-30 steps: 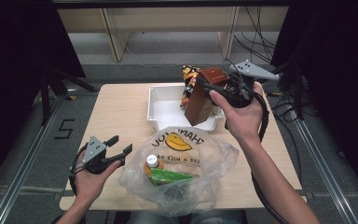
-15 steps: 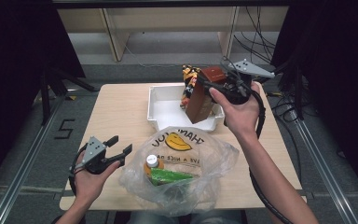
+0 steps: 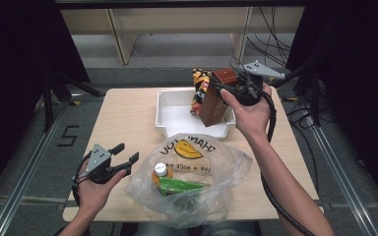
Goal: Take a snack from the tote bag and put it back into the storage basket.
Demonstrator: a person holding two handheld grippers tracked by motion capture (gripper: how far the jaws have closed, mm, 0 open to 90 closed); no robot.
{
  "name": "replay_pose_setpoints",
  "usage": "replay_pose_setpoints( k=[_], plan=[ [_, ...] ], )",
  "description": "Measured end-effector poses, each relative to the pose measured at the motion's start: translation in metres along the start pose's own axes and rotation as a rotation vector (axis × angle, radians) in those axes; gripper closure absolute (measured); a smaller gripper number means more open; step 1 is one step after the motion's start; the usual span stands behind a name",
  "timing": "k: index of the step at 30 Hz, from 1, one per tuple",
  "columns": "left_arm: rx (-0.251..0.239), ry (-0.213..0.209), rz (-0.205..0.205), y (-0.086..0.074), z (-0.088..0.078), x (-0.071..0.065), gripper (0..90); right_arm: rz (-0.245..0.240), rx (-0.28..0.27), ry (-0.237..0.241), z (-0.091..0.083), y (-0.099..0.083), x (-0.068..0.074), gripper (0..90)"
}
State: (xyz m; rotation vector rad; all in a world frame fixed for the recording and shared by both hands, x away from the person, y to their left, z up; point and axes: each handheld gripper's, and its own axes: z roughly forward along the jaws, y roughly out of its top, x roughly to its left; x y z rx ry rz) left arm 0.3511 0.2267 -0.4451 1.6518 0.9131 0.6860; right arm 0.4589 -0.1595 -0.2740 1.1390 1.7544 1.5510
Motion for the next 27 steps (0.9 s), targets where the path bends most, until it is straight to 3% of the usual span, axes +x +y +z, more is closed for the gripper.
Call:
replay_pose_setpoints(
  k=[8,9,12,18,19,27],
  plan=[
    [0.001,0.004,-0.002,0.000,0.000,0.000,35.5,0.000,0.008,-0.025,0.008,-0.003,-0.010,38.5],
    [0.001,0.004,-0.002,0.000,0.000,0.000,35.5,0.018,0.015,-0.036,0.009,-0.003,-0.009,38.5],
    [0.002,0.004,0.002,0.000,0.000,0.000,35.5,-0.003,0.017,-0.047,0.013,-0.005,-0.014,38.5],
    [0.004,0.005,0.001,0.000,0.000,0.000,35.5,0.019,0.020,-0.054,0.018,-0.006,-0.018,38.5],
    [0.003,0.004,0.000,0.000,0.000,0.000,35.5,0.003,0.018,-0.054,0.020,-0.006,-0.020,38.5],
    [-0.005,-0.001,0.004,0.000,0.000,0.001,35.5,0.012,0.029,-0.071,0.026,-0.009,-0.025,38.5]
  ],
)
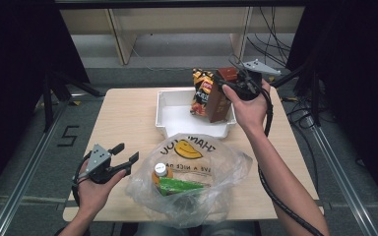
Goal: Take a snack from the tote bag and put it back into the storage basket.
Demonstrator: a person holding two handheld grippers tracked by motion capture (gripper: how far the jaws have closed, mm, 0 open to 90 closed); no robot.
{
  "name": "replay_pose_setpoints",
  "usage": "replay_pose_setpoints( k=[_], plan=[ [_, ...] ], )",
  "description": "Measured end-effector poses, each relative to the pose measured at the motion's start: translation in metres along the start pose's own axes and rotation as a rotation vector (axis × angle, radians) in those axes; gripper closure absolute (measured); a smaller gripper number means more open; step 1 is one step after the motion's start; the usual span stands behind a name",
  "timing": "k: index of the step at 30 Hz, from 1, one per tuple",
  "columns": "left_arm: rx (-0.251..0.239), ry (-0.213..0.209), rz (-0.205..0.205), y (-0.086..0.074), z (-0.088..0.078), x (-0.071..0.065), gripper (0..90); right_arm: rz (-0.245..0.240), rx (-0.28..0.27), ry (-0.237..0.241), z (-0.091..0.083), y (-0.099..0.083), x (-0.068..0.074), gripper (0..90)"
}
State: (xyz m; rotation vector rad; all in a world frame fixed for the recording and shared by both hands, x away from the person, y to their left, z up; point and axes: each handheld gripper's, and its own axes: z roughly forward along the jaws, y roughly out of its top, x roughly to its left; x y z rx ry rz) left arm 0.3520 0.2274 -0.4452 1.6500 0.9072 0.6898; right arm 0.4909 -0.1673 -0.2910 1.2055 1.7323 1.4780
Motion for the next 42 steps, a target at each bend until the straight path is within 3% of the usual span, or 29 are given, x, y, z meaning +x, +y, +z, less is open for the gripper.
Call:
replay_pose_setpoints(
  k=[13,21,30,39,40,42],
  plan=[
    [0.000,0.001,-0.008,0.000,0.000,0.000,35.5,-0.015,0.004,-0.017,0.011,-0.004,-0.006,38.5],
    [0.002,0.002,-0.006,0.000,0.000,0.000,35.5,0.005,0.014,-0.033,0.018,-0.007,-0.009,38.4],
    [0.002,0.000,-0.006,-0.001,0.000,0.001,35.5,-0.029,0.020,-0.042,0.028,-0.012,-0.015,38.5],
    [0.010,0.004,-0.001,0.000,-0.001,0.001,35.6,-0.012,0.031,-0.057,0.038,-0.018,-0.018,38.5],
    [0.010,0.004,-0.006,0.000,-0.001,0.000,35.6,-0.032,0.027,-0.054,0.039,-0.018,-0.020,38.5],
    [0.009,0.004,-0.006,0.000,-0.001,0.000,35.6,-0.014,0.040,-0.055,0.041,-0.019,-0.020,38.5]
  ],
)
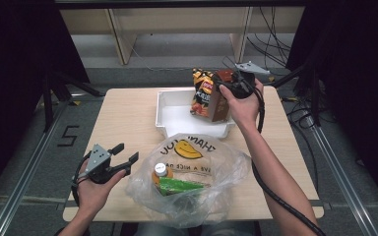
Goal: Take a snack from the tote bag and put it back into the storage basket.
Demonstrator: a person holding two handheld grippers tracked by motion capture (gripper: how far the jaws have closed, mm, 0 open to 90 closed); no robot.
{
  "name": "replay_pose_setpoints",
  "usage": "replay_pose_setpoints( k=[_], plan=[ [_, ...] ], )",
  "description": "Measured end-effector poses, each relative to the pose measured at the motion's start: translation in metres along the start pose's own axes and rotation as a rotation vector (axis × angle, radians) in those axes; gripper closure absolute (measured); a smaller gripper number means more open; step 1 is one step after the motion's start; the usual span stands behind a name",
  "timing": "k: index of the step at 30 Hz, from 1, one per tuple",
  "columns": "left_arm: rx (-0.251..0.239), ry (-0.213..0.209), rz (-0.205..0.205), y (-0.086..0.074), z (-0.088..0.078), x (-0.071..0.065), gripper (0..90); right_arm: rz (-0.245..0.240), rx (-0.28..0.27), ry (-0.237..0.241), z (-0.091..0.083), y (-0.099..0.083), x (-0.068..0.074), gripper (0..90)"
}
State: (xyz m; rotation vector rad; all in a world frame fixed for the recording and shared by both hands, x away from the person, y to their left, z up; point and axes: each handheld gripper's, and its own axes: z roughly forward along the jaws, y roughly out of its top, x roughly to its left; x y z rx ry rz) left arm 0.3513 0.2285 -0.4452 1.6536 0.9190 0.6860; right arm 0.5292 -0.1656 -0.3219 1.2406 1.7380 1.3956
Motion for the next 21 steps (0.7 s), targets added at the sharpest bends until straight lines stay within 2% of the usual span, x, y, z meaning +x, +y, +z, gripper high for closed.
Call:
replay_pose_setpoints(
  k=[6,8,13,17,19,20,21],
  plan=[
    [0.000,0.001,-0.002,0.000,0.000,0.000,35.6,0.021,0.008,-0.013,0.006,-0.004,-0.002,38.4],
    [-0.001,0.002,-0.001,0.000,0.000,0.000,35.6,0.003,-0.001,-0.017,0.008,-0.006,-0.004,38.5],
    [0.001,-0.001,0.001,0.000,0.000,0.000,35.6,0.017,0.013,-0.017,0.012,-0.008,-0.004,38.5],
    [0.002,0.000,0.000,0.000,0.000,0.000,35.6,-0.011,0.009,-0.024,0.016,-0.010,-0.007,38.4],
    [0.002,-0.001,0.000,0.000,0.000,0.000,35.6,-0.005,0.022,-0.027,0.017,-0.011,-0.007,38.5],
    [0.002,-0.001,0.000,0.000,0.000,0.000,35.6,0.014,0.027,-0.029,0.017,-0.012,-0.006,38.5],
    [0.002,-0.001,-0.001,0.000,0.000,0.000,35.6,-0.009,0.026,-0.029,0.019,-0.013,-0.008,38.5]
  ],
)
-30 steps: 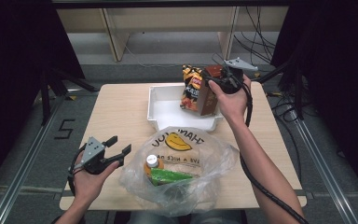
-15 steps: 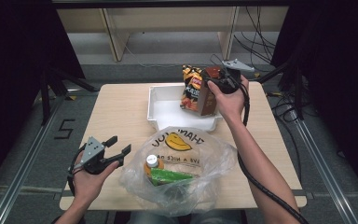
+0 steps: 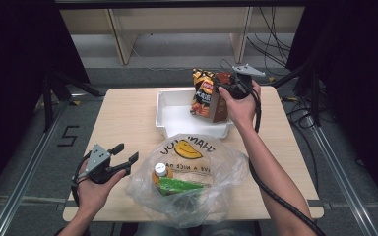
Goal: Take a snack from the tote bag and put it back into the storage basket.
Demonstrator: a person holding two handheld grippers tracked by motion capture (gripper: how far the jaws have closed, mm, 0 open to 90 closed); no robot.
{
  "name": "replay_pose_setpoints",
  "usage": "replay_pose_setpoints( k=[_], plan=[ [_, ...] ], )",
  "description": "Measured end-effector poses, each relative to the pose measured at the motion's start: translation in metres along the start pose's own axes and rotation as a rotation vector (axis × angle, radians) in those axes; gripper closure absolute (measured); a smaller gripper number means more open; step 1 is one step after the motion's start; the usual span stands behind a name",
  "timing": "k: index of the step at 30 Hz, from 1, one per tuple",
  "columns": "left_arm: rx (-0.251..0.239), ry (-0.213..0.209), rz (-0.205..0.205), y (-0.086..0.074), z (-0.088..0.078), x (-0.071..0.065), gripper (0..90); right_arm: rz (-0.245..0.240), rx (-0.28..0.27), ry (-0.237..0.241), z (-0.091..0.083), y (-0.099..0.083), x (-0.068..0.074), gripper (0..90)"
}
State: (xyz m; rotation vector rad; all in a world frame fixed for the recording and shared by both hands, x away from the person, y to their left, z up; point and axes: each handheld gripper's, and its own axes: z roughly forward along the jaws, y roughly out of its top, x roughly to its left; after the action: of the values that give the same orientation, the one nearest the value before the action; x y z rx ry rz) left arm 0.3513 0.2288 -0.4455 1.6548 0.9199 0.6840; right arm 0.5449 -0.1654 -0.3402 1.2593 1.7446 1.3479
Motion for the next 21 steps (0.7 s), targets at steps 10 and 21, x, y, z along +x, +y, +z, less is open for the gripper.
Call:
replay_pose_setpoints(
  k=[10,21],
  plan=[
    [0.001,-0.005,0.004,0.000,0.001,0.000,35.6,0.015,0.021,-0.023,0.007,-0.007,-0.003,38.4],
    [-0.005,-0.010,-0.004,-0.002,0.003,0.001,35.6,0.016,0.041,-0.040,0.016,-0.015,-0.010,38.4]
  ],
)
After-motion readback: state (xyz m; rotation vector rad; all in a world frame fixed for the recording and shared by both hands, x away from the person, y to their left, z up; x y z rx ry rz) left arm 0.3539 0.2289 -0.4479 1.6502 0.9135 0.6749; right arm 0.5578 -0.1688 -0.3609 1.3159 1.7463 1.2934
